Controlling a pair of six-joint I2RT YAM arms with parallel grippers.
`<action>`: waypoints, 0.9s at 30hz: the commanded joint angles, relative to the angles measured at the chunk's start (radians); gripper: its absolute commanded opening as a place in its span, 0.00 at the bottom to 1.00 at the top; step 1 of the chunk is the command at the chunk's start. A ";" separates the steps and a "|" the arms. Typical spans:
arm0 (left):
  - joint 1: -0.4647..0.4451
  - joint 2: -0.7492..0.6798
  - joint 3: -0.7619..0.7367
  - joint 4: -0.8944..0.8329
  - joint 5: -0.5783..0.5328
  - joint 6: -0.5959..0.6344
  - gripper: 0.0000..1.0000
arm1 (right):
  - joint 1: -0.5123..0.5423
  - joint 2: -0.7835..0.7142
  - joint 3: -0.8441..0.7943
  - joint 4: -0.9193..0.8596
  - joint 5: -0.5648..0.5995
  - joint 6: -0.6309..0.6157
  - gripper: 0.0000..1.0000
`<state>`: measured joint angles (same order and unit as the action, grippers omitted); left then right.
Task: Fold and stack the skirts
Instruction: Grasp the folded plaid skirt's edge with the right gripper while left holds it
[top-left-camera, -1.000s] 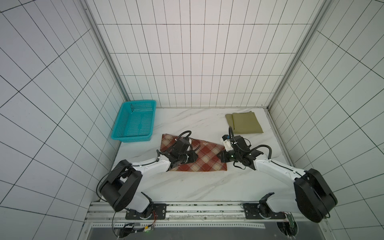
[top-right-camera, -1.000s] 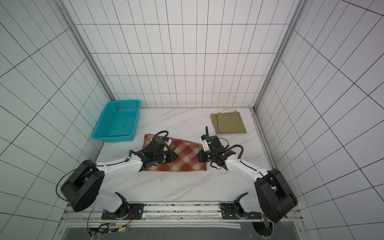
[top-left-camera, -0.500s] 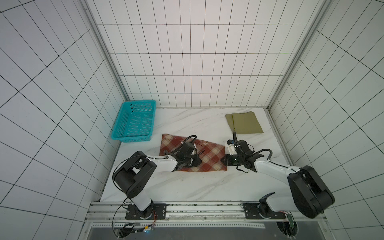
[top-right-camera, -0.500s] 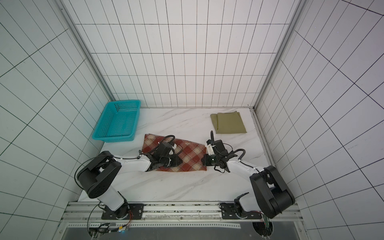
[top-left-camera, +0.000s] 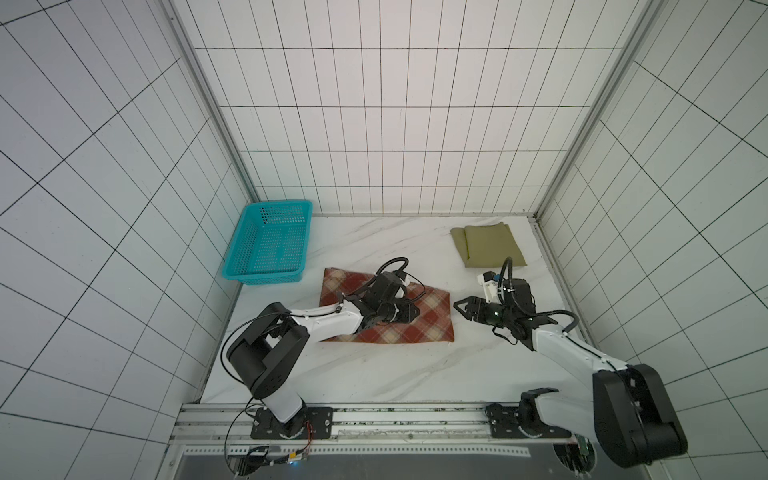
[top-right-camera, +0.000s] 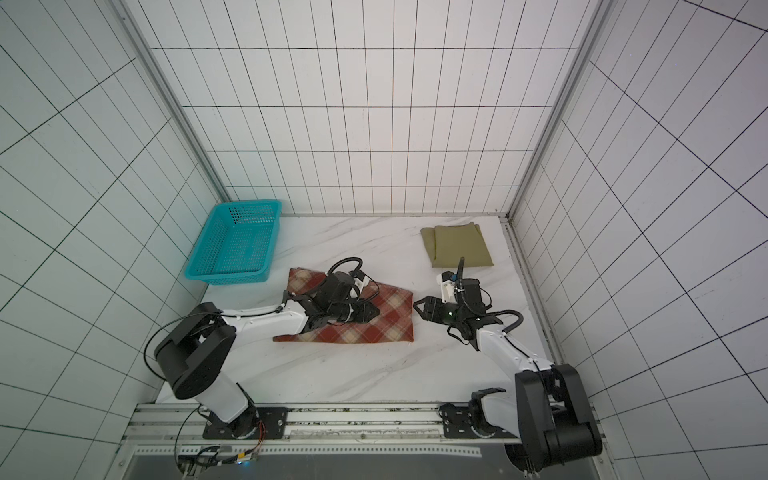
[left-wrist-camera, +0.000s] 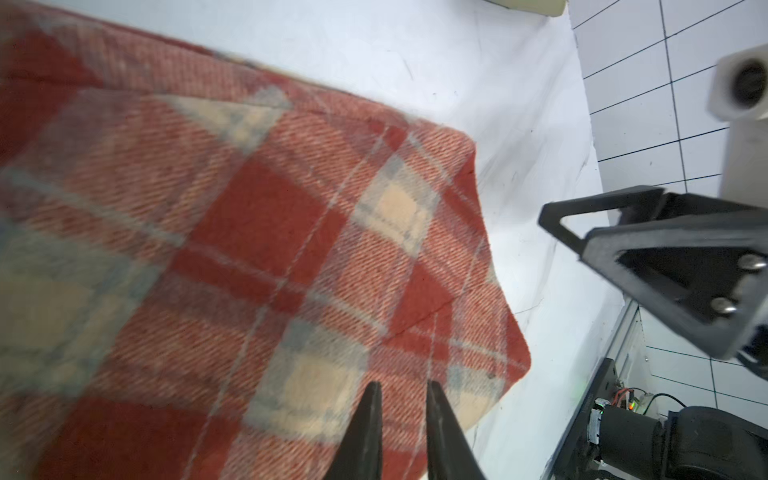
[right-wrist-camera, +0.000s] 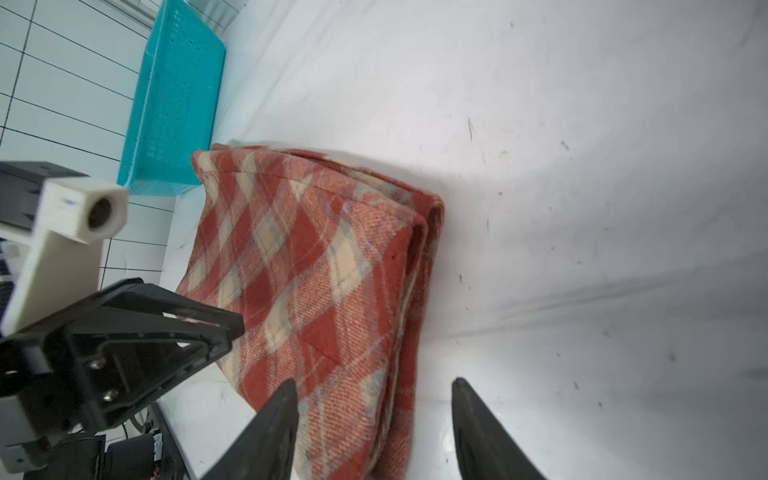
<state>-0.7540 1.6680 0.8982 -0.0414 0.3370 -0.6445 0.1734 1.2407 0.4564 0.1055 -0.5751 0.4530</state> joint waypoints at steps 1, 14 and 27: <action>-0.008 0.069 0.049 -0.018 0.030 0.038 0.21 | -0.012 0.046 -0.058 0.087 -0.094 0.010 0.59; -0.016 0.259 0.130 -0.008 0.051 0.016 0.19 | -0.011 0.183 -0.140 0.261 -0.166 0.050 0.61; -0.016 0.279 0.132 -0.043 0.032 0.013 0.18 | -0.002 0.382 -0.157 0.500 -0.254 0.145 0.61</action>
<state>-0.7650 1.9099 1.0233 -0.0467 0.3878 -0.6281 0.1688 1.5738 0.3416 0.5842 -0.8268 0.5610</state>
